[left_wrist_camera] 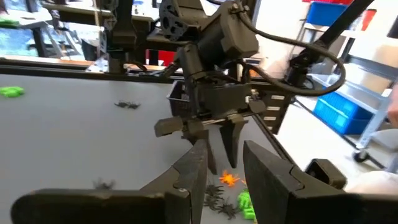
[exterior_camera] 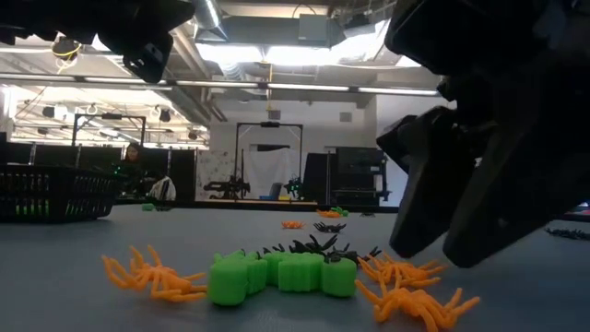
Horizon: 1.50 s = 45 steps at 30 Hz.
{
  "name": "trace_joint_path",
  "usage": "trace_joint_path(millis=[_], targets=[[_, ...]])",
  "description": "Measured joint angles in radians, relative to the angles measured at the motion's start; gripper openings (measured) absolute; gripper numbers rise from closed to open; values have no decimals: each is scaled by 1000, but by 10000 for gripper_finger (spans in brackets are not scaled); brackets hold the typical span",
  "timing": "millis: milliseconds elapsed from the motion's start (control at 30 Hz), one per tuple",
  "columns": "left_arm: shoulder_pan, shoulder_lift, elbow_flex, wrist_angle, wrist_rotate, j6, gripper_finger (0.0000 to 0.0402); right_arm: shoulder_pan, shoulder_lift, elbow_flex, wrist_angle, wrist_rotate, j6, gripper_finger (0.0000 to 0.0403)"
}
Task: Sort Halloween decoration
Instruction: Put the orange spider toy into the bottom left black bin
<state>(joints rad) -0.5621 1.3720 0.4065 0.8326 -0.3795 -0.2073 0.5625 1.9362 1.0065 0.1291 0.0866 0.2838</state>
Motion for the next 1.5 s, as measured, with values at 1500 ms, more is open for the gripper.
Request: trace_joint_path(millis=[1500], targets=[[143,12,0,-30,-172,-306,102,-102,-149,63,-172,663,-218,1]])
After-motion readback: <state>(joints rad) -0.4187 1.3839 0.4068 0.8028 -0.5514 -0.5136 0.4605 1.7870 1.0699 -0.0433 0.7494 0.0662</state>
